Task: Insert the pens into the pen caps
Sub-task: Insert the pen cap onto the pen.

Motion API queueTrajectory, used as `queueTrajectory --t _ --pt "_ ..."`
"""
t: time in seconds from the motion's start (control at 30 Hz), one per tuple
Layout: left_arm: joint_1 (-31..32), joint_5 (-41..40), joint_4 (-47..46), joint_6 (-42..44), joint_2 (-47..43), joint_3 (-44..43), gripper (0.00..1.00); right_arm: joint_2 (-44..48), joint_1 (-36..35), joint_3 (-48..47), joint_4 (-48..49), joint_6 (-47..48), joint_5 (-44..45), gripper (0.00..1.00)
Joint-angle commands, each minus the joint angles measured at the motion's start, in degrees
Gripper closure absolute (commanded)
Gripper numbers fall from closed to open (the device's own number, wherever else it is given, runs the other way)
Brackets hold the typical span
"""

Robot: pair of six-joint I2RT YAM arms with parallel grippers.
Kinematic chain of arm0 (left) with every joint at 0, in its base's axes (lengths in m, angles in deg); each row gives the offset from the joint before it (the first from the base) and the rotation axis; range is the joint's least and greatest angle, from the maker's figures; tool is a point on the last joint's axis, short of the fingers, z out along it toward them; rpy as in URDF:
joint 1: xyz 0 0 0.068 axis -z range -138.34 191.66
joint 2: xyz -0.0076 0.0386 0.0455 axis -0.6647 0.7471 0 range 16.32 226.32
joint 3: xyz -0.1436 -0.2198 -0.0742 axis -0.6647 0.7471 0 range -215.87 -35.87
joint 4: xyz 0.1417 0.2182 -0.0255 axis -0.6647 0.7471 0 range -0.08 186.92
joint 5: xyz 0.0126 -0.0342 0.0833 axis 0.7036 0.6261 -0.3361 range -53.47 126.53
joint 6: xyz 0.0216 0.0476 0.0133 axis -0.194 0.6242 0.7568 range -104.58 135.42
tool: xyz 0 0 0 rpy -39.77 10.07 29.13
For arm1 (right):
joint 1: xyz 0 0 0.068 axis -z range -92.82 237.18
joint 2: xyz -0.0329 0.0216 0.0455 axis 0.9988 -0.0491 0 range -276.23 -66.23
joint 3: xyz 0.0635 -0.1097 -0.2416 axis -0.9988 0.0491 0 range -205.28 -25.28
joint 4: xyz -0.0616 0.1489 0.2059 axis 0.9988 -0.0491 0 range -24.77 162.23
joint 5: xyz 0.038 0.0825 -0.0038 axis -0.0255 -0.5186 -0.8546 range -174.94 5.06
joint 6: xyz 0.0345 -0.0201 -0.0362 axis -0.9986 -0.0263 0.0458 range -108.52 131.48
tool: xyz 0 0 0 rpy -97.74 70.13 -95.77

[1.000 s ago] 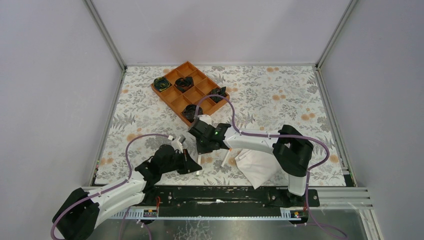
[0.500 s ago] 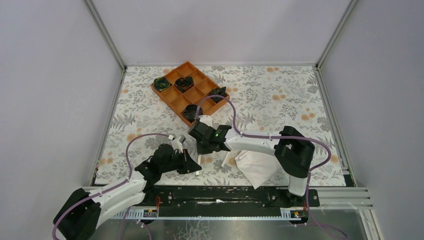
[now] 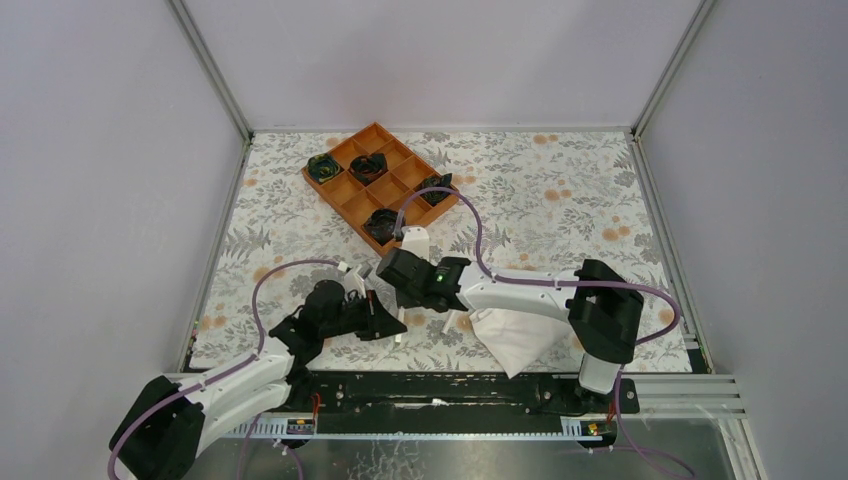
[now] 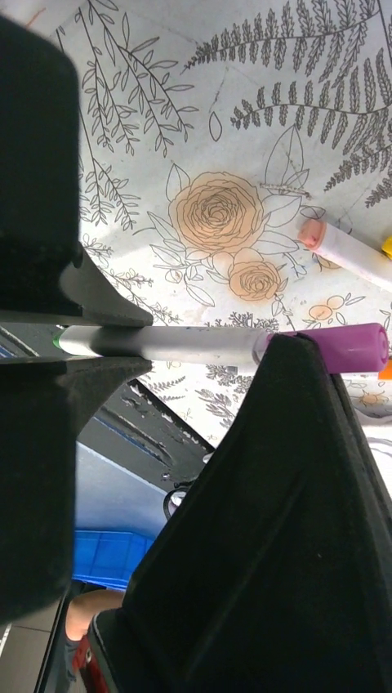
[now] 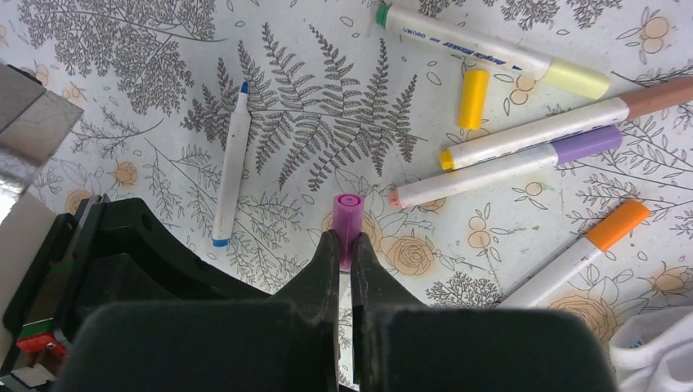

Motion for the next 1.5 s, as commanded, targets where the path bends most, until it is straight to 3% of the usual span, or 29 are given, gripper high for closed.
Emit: queueTrajectory --t 0.0,0.67,0.9,1.1,1.2,1.47 --pt "-2.11 -4.75 -9.38 -1.13 -0.85 -4.40 1.00 1.53 -4.76 0.55 -4.67 -1.85 -4.49 1.00" --pt "-2.19 0.52 -10.51 4.23 -4.74 -6.00 1.00 6.31 -5.82 -0.74 -3.34 -0.98 -2.17 0.99" --pt "-2.19 0.29 -10.55 5.58 -4.02 -4.90 1.00 12.50 -5.82 0.56 -5.84 1.44 0.68 0.79" --pt "-2.20 0.04 -10.68 8.08 -5.08 -3.14 1.00 20.48 -5.75 1.60 -7.63 6.20 6.83 0.51" --pt "-2.17 0.56 -11.23 8.97 -5.82 -2.38 1.00 23.06 -4.68 1.35 -7.60 9.85 7.05 0.45" --pt "-2.15 3.91 -13.26 11.16 -9.93 -0.73 1.00 27.70 4.54 5.68 2.41 17.31 -13.00 0.38"
